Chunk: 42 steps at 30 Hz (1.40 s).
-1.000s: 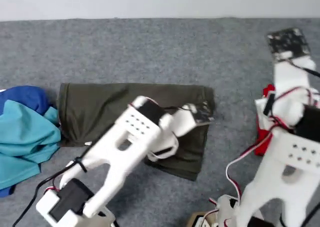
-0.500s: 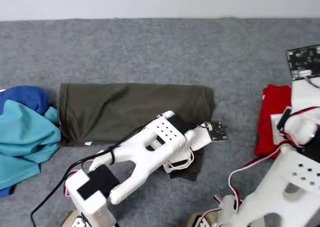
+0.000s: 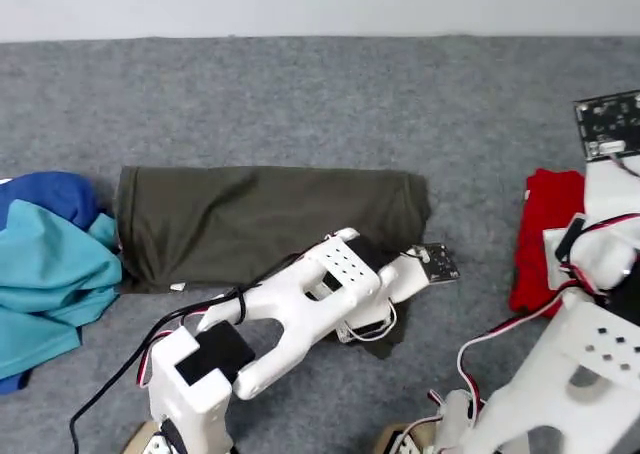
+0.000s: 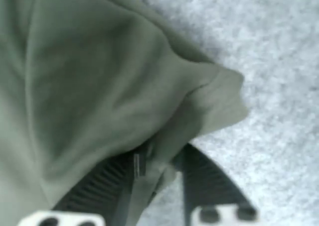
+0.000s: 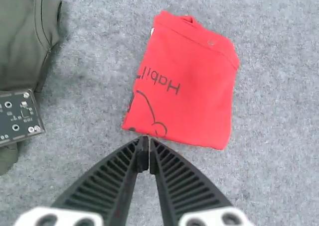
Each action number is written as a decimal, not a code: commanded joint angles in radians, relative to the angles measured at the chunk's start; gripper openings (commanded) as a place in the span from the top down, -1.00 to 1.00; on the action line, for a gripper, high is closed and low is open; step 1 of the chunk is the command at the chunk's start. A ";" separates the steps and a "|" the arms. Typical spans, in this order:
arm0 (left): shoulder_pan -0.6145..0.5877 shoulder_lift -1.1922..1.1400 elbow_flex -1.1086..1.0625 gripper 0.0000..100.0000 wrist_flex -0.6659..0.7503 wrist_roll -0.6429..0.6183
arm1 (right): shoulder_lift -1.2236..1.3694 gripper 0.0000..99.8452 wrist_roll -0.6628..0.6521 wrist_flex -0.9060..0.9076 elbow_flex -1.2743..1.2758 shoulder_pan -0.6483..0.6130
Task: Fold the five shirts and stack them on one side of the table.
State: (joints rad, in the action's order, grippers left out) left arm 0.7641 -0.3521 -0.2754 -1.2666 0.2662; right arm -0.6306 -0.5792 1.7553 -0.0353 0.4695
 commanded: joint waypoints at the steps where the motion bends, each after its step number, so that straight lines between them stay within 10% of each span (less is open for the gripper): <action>1: -0.003 0.002 0.045 0.97 0.018 0.048 | -0.022 0.97 -0.009 0.038 -0.008 0.013; 27: -0.209 0.180 0.051 0.96 0.210 0.054 | -0.019 0.97 -0.009 0.038 -0.008 0.010; 42: -0.382 0.087 0.074 0.62 0.356 0.160 | -0.019 0.97 -0.009 0.038 -0.008 0.010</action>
State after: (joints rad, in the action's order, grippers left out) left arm 0.4097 -0.2708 -0.2616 -0.9260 0.3920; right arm -0.6306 -0.5792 1.7553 -0.0353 0.4695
